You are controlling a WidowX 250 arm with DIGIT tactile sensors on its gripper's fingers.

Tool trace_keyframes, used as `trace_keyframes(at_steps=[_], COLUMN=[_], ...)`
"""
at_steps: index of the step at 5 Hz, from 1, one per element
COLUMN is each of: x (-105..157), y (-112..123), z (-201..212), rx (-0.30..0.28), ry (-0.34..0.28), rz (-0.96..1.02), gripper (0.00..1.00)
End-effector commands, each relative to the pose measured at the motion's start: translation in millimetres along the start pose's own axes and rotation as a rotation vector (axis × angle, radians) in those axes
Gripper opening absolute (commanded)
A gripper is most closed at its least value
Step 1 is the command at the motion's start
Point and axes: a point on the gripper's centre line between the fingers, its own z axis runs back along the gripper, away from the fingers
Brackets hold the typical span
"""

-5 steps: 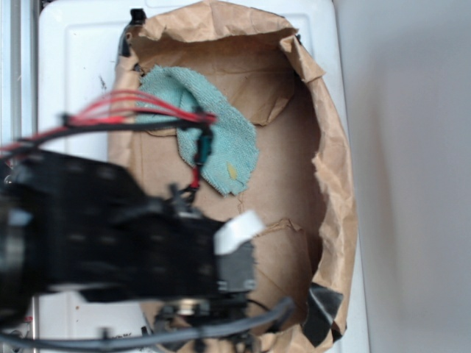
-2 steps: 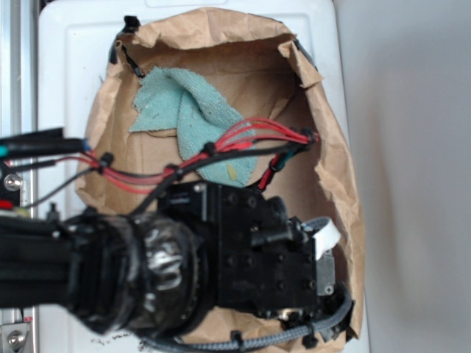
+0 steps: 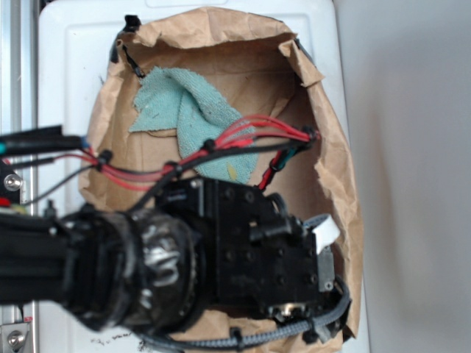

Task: Grab the green ball.

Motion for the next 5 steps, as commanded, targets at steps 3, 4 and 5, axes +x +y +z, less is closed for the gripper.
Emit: trace_keyframes(at_steps=[3, 4, 5], x=[42.7, 36.4, 28.4], y=[43.2, 57.9, 67.8], z=[136.3, 159.9, 175.2], rx=[0.044, 0.054, 0.038], ry=[-0.264, -0.268, -0.276], rz=[0.150, 0.141, 0.119], gripper=[0.00, 0.00, 0.00])
